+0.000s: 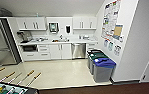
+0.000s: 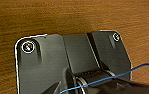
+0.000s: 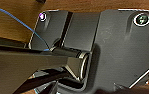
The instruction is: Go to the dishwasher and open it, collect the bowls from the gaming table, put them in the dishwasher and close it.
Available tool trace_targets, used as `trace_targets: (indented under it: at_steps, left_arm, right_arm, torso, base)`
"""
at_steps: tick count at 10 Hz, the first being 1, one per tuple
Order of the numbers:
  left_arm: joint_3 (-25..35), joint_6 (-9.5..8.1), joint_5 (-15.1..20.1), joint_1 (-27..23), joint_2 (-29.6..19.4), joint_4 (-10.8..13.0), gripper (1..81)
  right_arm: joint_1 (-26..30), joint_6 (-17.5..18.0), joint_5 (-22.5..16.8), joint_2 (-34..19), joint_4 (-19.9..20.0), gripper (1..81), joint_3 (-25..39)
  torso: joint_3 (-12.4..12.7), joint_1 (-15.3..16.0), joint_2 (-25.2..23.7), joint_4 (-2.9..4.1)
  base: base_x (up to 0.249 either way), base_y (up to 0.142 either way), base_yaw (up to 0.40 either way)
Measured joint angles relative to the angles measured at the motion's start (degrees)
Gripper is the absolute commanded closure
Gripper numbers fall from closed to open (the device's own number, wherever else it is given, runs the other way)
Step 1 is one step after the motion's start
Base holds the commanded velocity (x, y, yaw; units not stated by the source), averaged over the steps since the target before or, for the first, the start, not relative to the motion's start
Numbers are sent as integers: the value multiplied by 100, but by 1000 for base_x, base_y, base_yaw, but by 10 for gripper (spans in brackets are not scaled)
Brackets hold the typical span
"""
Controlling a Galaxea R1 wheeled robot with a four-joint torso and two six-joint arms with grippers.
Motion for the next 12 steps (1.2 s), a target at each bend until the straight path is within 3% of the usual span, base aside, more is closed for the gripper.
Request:
trace_targets:
  at_steps: [12]
  left_arm:
    - [0,0,0,12,0,0,10]
  right_arm:
    - [0,0,0,18,-26,10,-16]
  torso:
    - [0,0,2,0]
  base:
    - [130,0,0]
